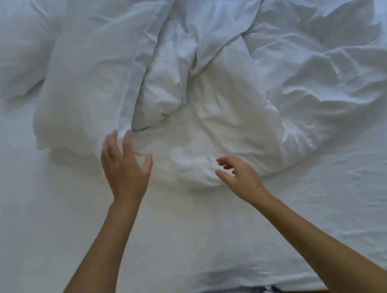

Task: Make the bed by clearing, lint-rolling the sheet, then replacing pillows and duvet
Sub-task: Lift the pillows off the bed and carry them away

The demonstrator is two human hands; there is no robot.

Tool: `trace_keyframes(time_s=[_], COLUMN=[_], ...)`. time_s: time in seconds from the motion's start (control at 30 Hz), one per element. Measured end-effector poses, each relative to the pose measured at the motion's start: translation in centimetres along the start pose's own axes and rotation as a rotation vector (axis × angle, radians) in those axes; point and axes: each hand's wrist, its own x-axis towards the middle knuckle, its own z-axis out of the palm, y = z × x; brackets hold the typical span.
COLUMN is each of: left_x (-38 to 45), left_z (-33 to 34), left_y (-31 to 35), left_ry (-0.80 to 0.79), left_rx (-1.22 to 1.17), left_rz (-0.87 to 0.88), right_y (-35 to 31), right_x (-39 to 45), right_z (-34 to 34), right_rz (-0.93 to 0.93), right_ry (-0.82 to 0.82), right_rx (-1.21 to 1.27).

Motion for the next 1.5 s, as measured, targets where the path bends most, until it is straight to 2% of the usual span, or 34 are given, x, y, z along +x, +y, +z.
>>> trace_keyframes(time_s=[0.07,0.2,0.37,0.47,0.63,0.8,0.9,1.0,1.1,1.17,1.2,1.27,1.33,1.4,1.5], left_x=[4.1,9.4,13.7,12.9,5.9,-7.1,-15.7,-22.7,-26.2,-27.1,-27.3,-27.5,-27.1,-25.4,-23.9], left_z=[1.2,4.0,4.6,2.6,-3.3,-7.1,-7.9,-7.3,-6.5,-6.4,-6.6,-6.8,-6.3,-6.1,-4.2], left_y=[-2.5,-6.4,-7.7,-6.6,0.1,7.6,9.1,9.1,8.2,6.4,5.1,2.1,-0.7,-2.0,-3.8], left_ry=[-0.069,-0.204,-0.149,-0.075,-0.003,-0.077,-0.19,-0.407,-0.615,-0.806,-0.834,-0.652,-0.485,-0.484,-0.488], left_rx=[0.166,0.268,0.134,0.045,-0.15,-0.25,-0.22,-0.25,-0.296,-0.384,-0.473,-0.545,-0.466,-0.539,-0.853], left_rz=[-0.07,-0.194,-0.285,-0.266,-0.079,0.042,0.106,0.064,-0.034,-0.146,-0.22,-0.42,-0.548,-0.732,-1.058], right_y=[-0.7,-2.4,-3.2,-3.7,-7.6,-11.7,-10.8,-7.8,-5.9,-5.1,-4.7,-3.6,-2.8,-2.3,-1.2], right_x=[2.2,4.1,3.5,2.7,1.3,0.2,-1.8,-4.5,-7.8,-9.7,-10.4,-11.6,-12.8,-13.6,-14.6], right_z=[1.5,4.6,6.8,6.7,5.0,2.0,1.4,2.7,4.4,5.1,5.4,5.4,4.8,4.0,2.3], right_rz=[-0.009,-0.011,-0.033,-0.028,0.086,0.194,0.185,0.33,0.504,0.522,0.497,0.463,0.462,0.475,0.492], right_ry=[-0.007,-0.043,-0.093,-0.072,0.041,0.065,0.089,-0.028,-0.15,-0.198,-0.217,-0.225,-0.231,-0.277,-0.363], right_rx=[0.02,0.101,0.093,0.137,0.468,0.782,0.695,0.496,0.597,0.686,0.734,0.782,0.808,0.843,0.912])
